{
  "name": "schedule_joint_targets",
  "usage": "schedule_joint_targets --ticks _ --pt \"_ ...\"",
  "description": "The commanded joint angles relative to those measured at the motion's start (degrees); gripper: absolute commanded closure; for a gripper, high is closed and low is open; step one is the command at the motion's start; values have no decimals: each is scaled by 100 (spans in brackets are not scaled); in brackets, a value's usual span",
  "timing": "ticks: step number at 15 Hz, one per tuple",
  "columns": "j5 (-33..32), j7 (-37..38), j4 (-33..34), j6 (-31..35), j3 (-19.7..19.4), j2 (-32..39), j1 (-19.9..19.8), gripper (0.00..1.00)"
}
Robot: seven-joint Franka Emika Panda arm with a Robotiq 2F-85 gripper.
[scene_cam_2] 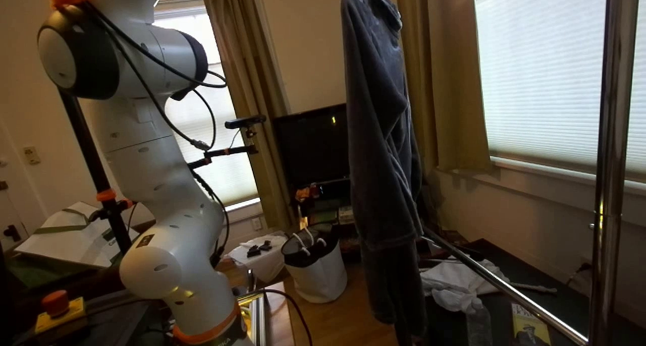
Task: Put the rope on the bottom rod
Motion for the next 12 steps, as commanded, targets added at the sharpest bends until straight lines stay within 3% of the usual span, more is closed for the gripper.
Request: schedule_joint_targets --ticks 1,3,4,11,12 --pt "97 258 579 -86 29 474 -296 0" --pt "68 267 833 -285 64 678 -469 0" --pt "11 143 388 -19 23 385 -192 0" --pt "161 325 832 581 34 1000 -315 0" --pt "241 344 973 568 392 1123 -690 0"
